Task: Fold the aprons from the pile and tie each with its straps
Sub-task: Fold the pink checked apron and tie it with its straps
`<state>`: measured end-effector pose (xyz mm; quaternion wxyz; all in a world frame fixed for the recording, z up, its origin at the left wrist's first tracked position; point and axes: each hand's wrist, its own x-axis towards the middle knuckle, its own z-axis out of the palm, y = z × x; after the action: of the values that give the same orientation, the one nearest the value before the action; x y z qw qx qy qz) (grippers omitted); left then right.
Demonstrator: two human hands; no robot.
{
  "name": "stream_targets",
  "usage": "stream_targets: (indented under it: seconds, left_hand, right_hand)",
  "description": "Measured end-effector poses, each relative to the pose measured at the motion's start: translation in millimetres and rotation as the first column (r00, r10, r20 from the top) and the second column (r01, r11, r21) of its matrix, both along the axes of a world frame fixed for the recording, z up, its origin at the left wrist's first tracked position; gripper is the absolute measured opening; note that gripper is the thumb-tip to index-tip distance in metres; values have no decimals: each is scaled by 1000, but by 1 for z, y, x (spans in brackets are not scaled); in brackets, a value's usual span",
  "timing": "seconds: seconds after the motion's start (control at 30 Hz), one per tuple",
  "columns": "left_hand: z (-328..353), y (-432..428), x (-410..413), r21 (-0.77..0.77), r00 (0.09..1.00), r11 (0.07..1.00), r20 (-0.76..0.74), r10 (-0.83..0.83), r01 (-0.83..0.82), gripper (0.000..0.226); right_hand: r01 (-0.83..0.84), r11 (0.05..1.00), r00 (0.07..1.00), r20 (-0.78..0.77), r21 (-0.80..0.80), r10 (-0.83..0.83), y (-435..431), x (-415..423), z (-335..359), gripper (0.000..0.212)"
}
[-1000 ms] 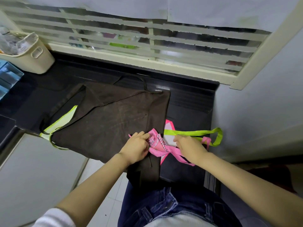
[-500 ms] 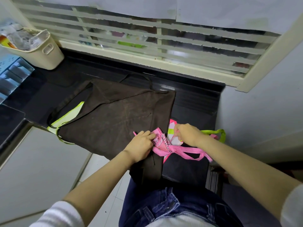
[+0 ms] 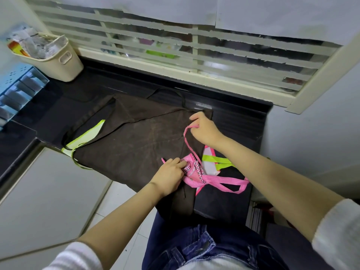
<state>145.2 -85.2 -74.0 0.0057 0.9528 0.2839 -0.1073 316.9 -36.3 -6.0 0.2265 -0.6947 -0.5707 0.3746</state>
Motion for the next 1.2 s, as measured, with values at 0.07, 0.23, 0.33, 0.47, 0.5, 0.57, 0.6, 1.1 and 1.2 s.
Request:
stream_targets:
  seconds: [0.07, 0.23, 0.33, 0.47, 0.5, 0.57, 0.6, 1.1, 1.2]
  left_hand:
    - [-1, 0, 0, -1, 1000, 1000, 12, 5, -5, 20]
    - [-2, -1, 0, 2, 1000, 1000, 20, 23, -23, 20]
    - [-3, -1, 0, -8, 999, 1000, 31, 29, -29, 18]
    - [-4, -4, -2, -16, 993, 998, 98, 60, -59, 22]
    - [-4, -6, -3, -22, 991, 998, 112, 68, -66, 23]
    - [-5, -8, -3, -25, 989, 997, 124, 81, -79, 23]
    - [-5, -8, -3, -24, 988, 996, 126, 86, -84, 23]
    - [-20, -17, -24, -231, 896, 954, 354, 267, -193, 14]
    - [-23, -27, -34, -432, 818, 858, 362, 446, -277, 13]
  right_hand:
    - [47, 999, 986, 160, 21, -50, -4, 9, -10, 53]
    - [72, 992, 980, 191, -102, -52, -46, 12, -52, 25]
    - [53, 961, 993, 114, -272, -23, -60, 3, -75, 28]
    - [113, 951, 992, 88, -287, -92, -58, -4, -82, 31]
    - [114, 947, 991, 97, -299, -89, -55, -3, -81, 32]
    - [81, 946, 992, 113, -314, -48, -51, 1, -79, 34]
    - [73, 951, 993, 113, -302, -40, -50, 3, -79, 34]
    - [-242, 965, 959, -177, -101, 222, -49, -11, -69, 12]
    - [-164, 965, 961, -252, -204, 110, -45, -9, -74, 11]
